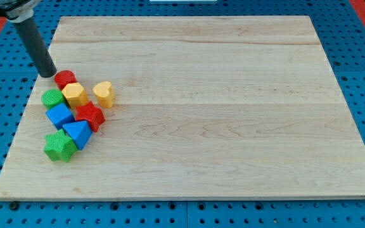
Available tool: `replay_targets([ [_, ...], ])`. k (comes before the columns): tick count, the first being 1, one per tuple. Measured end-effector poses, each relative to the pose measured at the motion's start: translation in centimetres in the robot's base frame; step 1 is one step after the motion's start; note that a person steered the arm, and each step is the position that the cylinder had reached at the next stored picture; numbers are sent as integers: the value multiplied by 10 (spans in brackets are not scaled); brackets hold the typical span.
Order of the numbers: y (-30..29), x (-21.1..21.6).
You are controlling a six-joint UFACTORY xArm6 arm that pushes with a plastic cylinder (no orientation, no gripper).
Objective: Push the yellow hexagon to the center of the board
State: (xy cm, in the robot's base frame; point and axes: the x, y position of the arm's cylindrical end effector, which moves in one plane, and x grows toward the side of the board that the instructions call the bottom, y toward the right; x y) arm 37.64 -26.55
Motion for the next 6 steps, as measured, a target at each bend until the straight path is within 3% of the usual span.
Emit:
replay_targets([
  [2, -3, 80],
  [6, 138, 5],
])
